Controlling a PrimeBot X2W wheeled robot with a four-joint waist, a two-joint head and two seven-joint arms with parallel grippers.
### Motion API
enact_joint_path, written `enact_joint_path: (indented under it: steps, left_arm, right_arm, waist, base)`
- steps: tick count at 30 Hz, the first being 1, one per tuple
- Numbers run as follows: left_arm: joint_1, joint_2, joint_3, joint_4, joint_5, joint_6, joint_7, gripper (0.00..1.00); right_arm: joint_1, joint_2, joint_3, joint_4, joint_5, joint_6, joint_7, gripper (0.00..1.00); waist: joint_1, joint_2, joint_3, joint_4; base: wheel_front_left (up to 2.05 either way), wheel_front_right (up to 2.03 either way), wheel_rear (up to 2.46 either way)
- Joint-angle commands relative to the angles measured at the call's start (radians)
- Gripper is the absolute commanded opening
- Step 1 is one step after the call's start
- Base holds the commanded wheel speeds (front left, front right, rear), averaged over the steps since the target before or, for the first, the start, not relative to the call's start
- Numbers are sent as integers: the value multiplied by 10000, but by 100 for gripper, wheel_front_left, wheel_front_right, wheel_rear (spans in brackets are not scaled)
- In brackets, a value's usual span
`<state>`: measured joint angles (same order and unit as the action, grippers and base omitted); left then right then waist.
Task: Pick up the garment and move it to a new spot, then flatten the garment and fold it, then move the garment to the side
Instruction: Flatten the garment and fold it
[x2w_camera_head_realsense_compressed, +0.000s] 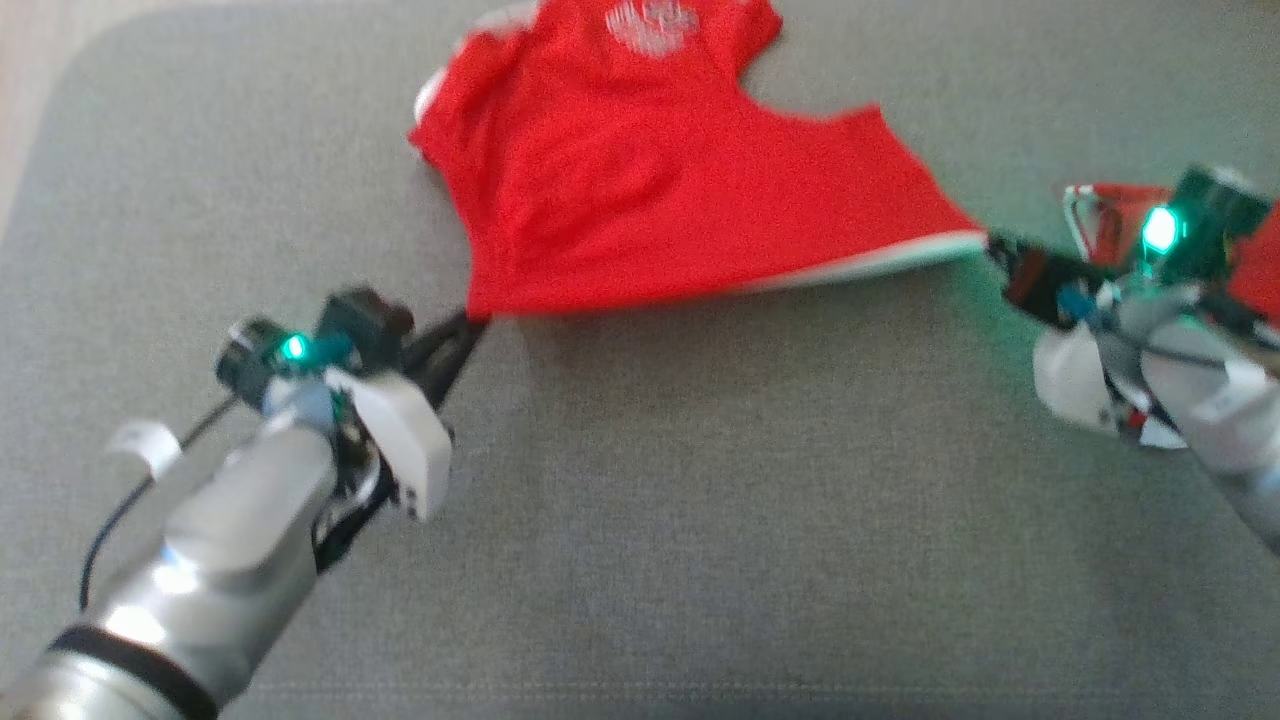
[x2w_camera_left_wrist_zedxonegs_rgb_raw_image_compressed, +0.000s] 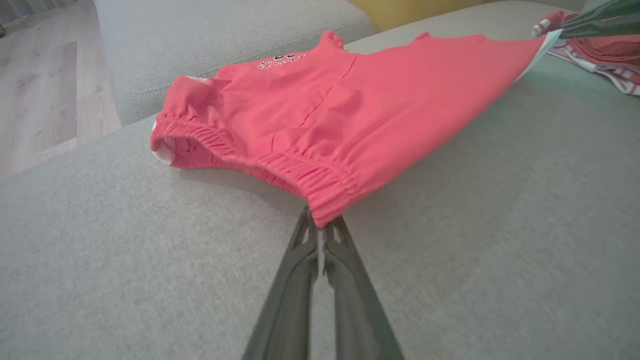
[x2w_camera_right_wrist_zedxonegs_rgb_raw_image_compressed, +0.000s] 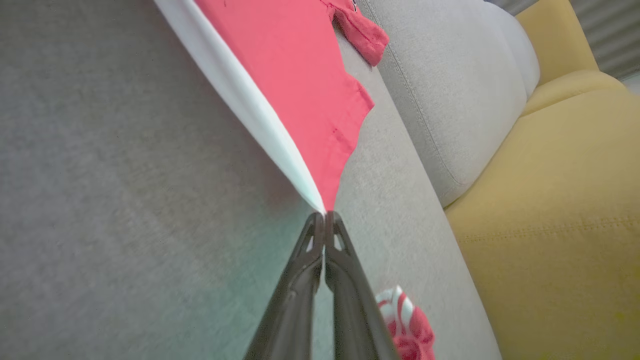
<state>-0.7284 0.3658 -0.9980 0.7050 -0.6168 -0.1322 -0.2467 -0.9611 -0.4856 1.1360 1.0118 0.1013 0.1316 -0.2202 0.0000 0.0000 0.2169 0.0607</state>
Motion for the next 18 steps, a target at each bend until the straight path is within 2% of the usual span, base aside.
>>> enact_joint_path:
  steps: [1, 6, 18]
  left_arm:
    - [-183, 534, 137, -349, -141, 16, -48, 0]
    - [370, 868, -381, -841, -225, 16, 147, 0]
    - [1941, 1526, -894, -2767, -795, 155, 1185, 0]
  right_arm:
    - [294, -505, 535, -245, 565, -9, -46, 0]
    - [921, -1575, 1378, -1454, 1849, -9, 527, 0]
    - [2968, -4289, 1440, -6229, 2804, -9, 3212, 0]
  waist:
    - [0, 0, -475, 5]
    - [0, 0, -993, 35]
    - [0, 0, -2099, -205]
  base:
    - [0, 0, 0]
    - [0, 0, 0]
    - [0, 0, 0]
